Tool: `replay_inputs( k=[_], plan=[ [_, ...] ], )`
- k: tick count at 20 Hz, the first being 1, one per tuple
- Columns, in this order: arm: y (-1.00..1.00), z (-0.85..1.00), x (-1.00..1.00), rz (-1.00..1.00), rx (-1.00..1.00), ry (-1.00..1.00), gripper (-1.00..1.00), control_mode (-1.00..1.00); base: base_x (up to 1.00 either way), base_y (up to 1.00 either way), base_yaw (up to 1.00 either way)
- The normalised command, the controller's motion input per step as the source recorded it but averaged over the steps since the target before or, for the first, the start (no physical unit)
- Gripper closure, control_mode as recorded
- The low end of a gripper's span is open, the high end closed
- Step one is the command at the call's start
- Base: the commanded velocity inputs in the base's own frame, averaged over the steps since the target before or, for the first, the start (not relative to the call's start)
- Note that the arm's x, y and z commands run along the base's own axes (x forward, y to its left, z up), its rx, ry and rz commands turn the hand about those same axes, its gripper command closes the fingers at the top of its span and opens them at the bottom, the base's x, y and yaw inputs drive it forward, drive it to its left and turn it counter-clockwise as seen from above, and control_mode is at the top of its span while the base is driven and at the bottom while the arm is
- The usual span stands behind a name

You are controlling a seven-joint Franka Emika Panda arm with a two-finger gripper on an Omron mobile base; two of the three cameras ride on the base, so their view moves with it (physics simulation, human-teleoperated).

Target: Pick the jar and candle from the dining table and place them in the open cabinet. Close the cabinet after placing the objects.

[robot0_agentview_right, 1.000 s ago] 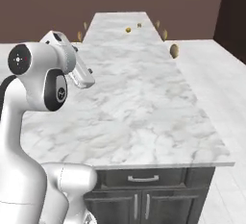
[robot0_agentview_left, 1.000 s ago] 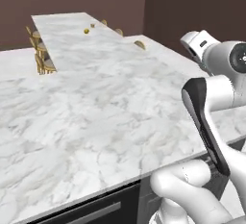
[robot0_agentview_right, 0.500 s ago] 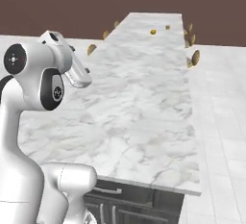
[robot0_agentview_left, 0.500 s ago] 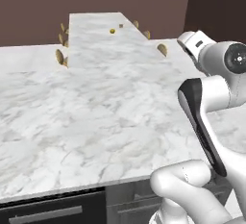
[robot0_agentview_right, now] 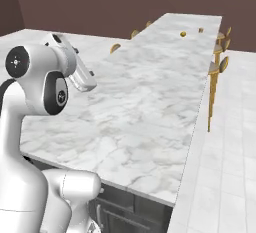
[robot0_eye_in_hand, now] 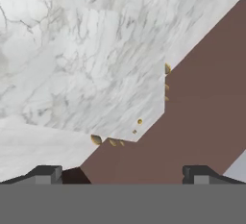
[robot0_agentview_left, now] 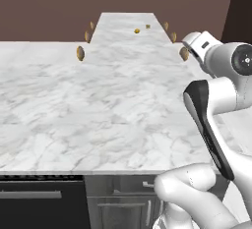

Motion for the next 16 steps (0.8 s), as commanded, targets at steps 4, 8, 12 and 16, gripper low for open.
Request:
replay_inputs(
  k=[4,8,12,16],
  plan=[
    [0.0,0.0,0.0,0.0,0.0,0.0,-1.0,1.0,-0.26,-1.0,0.28],
    [0.0,0.0,0.0,0.0,0.0,0.0,-1.0,1.0,-0.27,-1.0,0.3],
    [0.0,0.0,0.0,0.0,0.0,0.0,-1.0,1.0,-0.11,-1.0,0.31],
    [0.0,0.0,0.0,0.0,0.0,0.0,-1.0,1.0,-0.02,-1.0,0.34]
  ],
)
